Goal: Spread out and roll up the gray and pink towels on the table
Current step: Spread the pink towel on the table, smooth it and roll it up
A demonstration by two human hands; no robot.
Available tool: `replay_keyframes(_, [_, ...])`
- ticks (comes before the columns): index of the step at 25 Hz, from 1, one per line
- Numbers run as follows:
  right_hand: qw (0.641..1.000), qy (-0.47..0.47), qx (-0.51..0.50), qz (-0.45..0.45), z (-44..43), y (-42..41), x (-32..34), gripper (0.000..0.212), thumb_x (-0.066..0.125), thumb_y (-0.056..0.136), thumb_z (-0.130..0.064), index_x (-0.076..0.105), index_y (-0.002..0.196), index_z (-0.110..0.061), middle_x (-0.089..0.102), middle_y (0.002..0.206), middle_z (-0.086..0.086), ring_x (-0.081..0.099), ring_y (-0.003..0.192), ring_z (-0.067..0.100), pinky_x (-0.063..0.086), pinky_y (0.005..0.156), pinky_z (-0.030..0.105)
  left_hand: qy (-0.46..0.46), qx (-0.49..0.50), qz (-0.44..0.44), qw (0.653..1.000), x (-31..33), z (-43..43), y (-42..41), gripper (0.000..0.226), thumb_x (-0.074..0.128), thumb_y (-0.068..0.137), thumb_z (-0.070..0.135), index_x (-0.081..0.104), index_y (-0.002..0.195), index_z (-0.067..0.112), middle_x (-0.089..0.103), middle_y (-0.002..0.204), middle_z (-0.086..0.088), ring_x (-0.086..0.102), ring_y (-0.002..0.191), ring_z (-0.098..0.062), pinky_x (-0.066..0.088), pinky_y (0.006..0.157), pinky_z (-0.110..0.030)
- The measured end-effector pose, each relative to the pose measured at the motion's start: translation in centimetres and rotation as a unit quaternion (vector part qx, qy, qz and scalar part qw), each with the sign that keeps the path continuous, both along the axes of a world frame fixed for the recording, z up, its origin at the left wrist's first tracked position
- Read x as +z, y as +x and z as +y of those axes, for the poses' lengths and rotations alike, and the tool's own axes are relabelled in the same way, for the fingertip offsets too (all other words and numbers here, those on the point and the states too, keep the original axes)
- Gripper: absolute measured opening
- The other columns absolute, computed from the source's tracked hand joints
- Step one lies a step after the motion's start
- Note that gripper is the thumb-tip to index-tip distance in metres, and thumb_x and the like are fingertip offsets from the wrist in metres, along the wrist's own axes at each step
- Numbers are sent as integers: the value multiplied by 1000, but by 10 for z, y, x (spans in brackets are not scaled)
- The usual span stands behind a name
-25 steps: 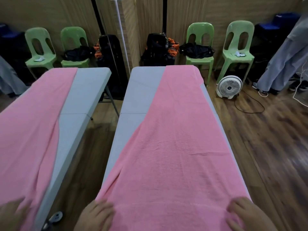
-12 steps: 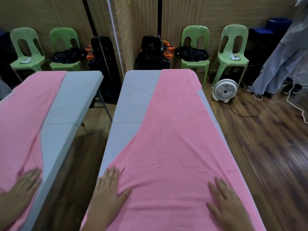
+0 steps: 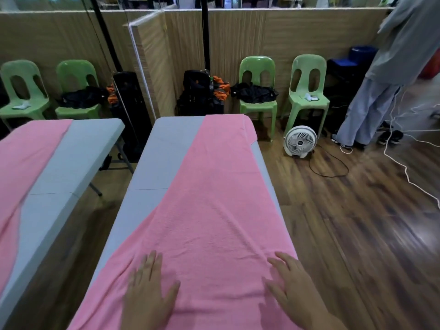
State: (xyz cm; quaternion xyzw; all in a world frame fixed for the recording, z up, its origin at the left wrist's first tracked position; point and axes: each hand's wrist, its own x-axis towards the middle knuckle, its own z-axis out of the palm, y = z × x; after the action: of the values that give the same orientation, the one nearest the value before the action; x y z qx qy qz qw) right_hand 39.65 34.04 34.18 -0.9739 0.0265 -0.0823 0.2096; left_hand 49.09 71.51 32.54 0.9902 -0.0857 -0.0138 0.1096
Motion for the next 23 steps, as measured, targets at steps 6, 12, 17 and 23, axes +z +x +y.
replay_keyframes(6, [992, 64, 103, -37, -114, 51, 9, 36, 58, 82, -48, 61, 115, -32, 54, 127, -5, 49, 113, 6, 49, 93, 31, -33, 55, -36, 997, 10, -155, -11, 78, 37, 82, 66, 37, 148, 25, 26, 159, 5, 11, 149, -14, 0, 119, -37])
replay_keyframes(12, [972, 17, 233, -19, -193, 137, 29, 25, 58, 74, -49, 62, 95, -36, 56, 101, -16, 57, 93, 5, 48, 71, 17, -101, 171, 37, 979, -9, -236, -13, 77, 46, 59, 75, 57, 118, 27, 47, 141, 8, 56, 122, -22, 50, 86, -60])
replay_keyframes(17, [941, 62, 331, 6, -170, 196, 23, 28, 51, 81, -50, 64, 102, -36, 55, 109, -19, 46, 106, -1, 39, 81, 11, -124, 225, -27, 966, -20, -245, -12, 76, 56, 45, 73, 55, 110, 33, 16, 149, 41, 31, 133, 10, 46, 82, -51])
replay_keyframes(23, [925, 67, 373, 41, -200, 304, 34, 31, 50, 82, -51, 64, 104, -35, 50, 110, -23, 46, 107, 0, 39, 91, 19, -133, 327, 18, 936, 2, -271, 48, 60, 57, 41, 71, 67, 85, 32, 66, 92, 0, 67, 72, -29, 56, 63, -49])
